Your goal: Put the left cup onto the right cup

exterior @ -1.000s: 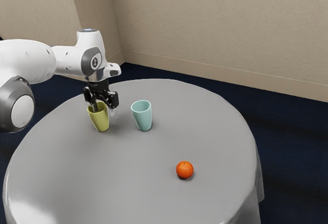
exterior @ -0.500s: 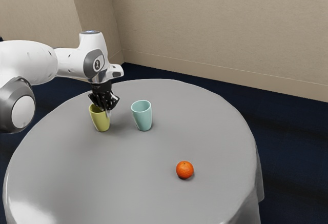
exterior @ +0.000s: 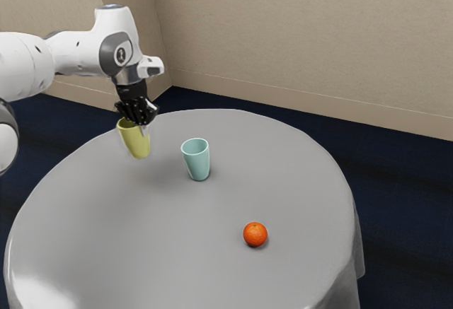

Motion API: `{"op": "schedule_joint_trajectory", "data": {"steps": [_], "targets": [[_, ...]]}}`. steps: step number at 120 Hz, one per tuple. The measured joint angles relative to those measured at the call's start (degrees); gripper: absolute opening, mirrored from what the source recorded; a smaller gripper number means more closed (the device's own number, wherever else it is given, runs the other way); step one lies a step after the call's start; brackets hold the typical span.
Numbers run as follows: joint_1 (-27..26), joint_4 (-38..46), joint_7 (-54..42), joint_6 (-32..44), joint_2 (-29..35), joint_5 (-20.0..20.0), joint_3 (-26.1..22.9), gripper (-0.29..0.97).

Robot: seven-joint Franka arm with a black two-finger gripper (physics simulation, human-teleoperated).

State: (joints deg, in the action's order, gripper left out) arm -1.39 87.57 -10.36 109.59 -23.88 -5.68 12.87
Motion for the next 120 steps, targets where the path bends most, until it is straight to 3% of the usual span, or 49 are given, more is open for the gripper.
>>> {"op": "schedule_joint_trajectory", "data": {"steps": [18, 40, 83, 120], "targets": [[-3.1, -0.2, 0.1, -3.8, 4.5, 1.5, 0.0, -0.10], [-6.3, -3.3, 0.1, -6.4, 4.9, 3.0, -0.5, -0.10], [-7.1, -16.7, 0.0, -9.6, -4.1, 3.8, -3.1, -0.11], [-7.7, -19.0, 0.2, -6.8, -8.8, 3.6, -3.8, -0.11]]}}
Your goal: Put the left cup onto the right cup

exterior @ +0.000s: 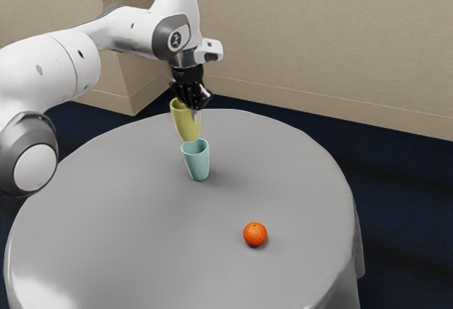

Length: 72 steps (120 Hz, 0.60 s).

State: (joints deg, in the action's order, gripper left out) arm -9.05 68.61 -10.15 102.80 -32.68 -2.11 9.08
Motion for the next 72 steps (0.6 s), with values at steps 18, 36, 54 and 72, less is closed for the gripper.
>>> {"op": "schedule_joint_trajectory", "data": {"steps": [18, 36, 54, 72], "targets": [[0.0, 0.2, 0.1, 1.7, -1.3, -0.2, -0.1, -0.10], [0.0, 0.3, 0.3, 2.7, -1.9, -0.2, -0.1, -0.11], [0.0, 0.7, 0.4, 4.1, -2.7, -0.3, 0.0, -0.10], [0.0, 1.4, 0.5, 4.9, -3.6, -0.4, 0.0, -0.10]]}}
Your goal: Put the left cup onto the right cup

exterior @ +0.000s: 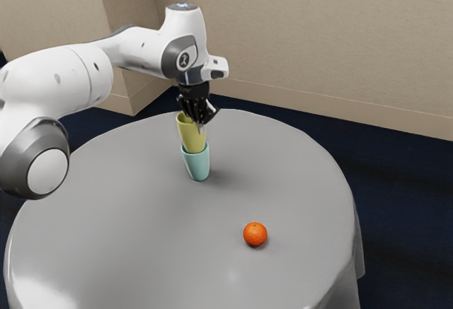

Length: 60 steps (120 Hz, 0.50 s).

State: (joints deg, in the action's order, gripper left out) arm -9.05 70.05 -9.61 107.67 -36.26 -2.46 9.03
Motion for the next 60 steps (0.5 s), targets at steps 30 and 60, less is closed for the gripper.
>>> {"op": "schedule_joint_trajectory", "data": {"steps": [30, 60], "targets": [[0.0, 1.3, 0.1, 0.5, -1.4, 0.1, 0.2, -0.03], [0.0, 1.9, -0.1, 1.5, -1.0, -0.5, 0.3, 0.44]]}}
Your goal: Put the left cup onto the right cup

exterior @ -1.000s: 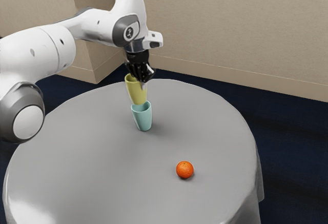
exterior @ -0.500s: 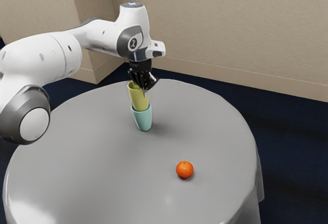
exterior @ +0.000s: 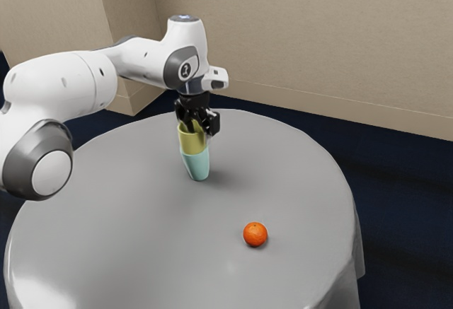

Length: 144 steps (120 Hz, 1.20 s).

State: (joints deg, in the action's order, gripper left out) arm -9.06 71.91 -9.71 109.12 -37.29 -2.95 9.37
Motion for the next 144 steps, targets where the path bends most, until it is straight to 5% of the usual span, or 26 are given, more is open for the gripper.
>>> {"op": "schedule_joint_trajectory", "data": {"steps": [36, 105, 144], "targets": [[0.0, 0.3, -0.5, -3.0, 6.6, -0.1, 0.0, 0.62], [1.5, 11.9, -1.0, -12.8, 28.8, 0.2, 0.0, 0.68], [1.5, 11.9, -1.1, -15.3, 30.5, 0.5, -0.3, 0.68]]}}
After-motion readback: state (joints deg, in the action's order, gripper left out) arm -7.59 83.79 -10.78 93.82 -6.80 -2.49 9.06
